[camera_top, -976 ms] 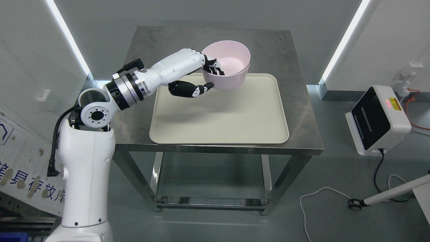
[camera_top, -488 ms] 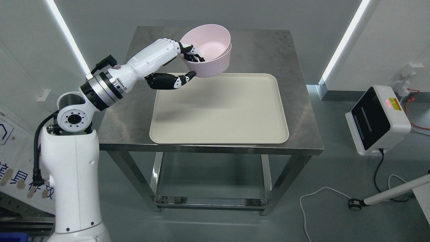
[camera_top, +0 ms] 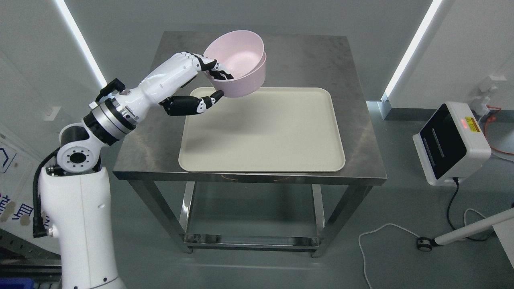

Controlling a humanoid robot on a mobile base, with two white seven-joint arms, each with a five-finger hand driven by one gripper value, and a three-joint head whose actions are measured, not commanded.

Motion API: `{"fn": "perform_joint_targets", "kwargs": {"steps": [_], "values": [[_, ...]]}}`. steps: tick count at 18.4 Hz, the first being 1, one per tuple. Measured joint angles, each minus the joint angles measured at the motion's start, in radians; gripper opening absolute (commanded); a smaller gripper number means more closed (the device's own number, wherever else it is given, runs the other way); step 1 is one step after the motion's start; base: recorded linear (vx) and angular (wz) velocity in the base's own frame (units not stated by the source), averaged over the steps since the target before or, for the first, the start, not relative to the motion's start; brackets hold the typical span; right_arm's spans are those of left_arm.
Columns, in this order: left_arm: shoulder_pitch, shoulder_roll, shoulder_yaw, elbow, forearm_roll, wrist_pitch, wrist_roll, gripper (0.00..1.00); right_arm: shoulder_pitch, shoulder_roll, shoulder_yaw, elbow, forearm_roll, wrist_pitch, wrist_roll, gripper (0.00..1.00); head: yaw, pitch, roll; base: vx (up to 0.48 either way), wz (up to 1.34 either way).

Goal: Stack pink IKEA bowls on left shelf middle
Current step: 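Lift the stacked pink bowls off the tray with the left hand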

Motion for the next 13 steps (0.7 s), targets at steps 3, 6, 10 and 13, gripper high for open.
{"fn": "perform_joint_targets", "kwargs": {"steps": [3,6,10,13], "values": [[0.044,0.018,0.011,-0.005,0.053,-0.052,0.0,0.03,0.0,0.0,0.0,0.0,0.0,0.0,0.0,1.0,0.0,0.0,0.0,0.0,0.0],[0.075,0.039,0.024,-0.01,0.096,-0.072,0.0,0.03,0.0,0.0,0.0,0.0,0.0,0.0,0.0,1.0,0.0,0.0,0.0,0.0,0.0],[0.091,0.053,0.032,-0.019,0.122,-0.078,0.0,0.04,0.0,0.0,0.0,0.0,0.0,0.001,0.0,1.0,0.0,0.0,0.0,0.0,0.0],[0.098,0.06,0.032,-0.025,0.14,-0.078,0.0,0.04,0.0,0.0,0.0,0.0,0.0,0.001,0.0,1.0,0.0,0.0,0.0,-0.001,-0.01]]}}
